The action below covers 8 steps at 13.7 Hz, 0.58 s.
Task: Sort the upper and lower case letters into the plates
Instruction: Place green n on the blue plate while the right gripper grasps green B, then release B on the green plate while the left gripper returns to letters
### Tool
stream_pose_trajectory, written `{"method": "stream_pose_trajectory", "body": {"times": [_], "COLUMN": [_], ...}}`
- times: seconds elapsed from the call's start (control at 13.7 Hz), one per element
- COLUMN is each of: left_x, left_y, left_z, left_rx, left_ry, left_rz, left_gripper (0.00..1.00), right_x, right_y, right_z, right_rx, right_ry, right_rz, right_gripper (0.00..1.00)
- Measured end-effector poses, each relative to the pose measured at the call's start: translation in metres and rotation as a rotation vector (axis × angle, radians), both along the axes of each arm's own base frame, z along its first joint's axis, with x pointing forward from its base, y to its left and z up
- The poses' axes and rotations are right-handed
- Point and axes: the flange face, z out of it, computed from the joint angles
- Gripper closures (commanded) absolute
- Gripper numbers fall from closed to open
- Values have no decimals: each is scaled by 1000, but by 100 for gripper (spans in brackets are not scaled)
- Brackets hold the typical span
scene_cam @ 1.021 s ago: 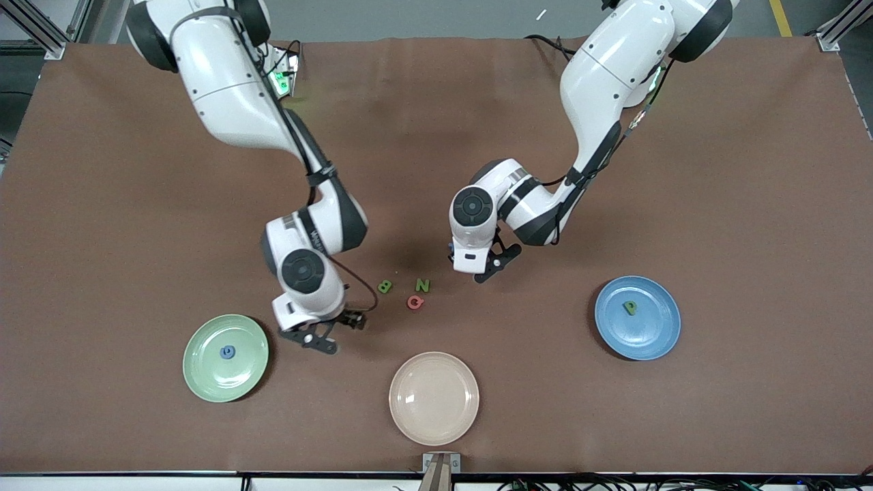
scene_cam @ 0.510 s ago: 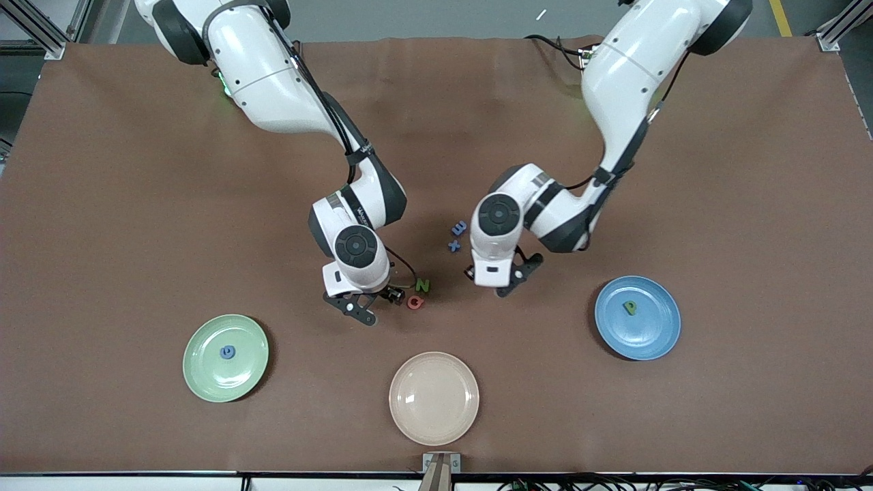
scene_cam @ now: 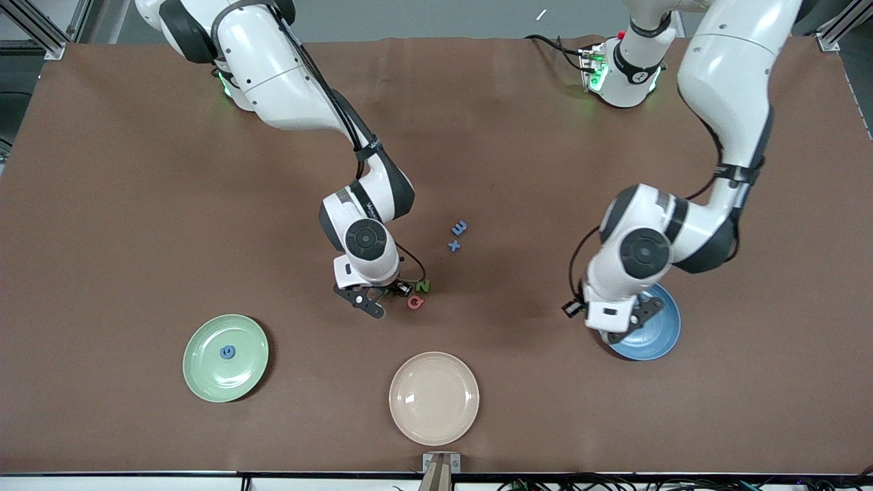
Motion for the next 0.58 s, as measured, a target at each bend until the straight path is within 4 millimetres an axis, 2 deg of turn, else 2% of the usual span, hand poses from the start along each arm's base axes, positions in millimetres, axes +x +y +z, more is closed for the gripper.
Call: {"method": "stream_pose_trajectory", "body": {"times": [0.15,0.29,0.44,0.58], "left_x": [8,11,12,11], "left_y": [41,69,83,85], "left_z": [-11,-30,-45,-48], "left_rx": [0,-2,-7,-8], "left_ry": [23,57,78,84], "left_rz": [-31,-54,-68,-71], "left_gripper": [86,61,4,1], "right_x": [1,5,16,38], "right_y": [-2,-9,-31,-69], "right_z": [0,1,7,28], "right_rx": [-2,-12,-54,-115], "right_ry": [0,3,28,61], "right_rz": [5,42,103,195], "right_gripper": [96,97,97,97]}}
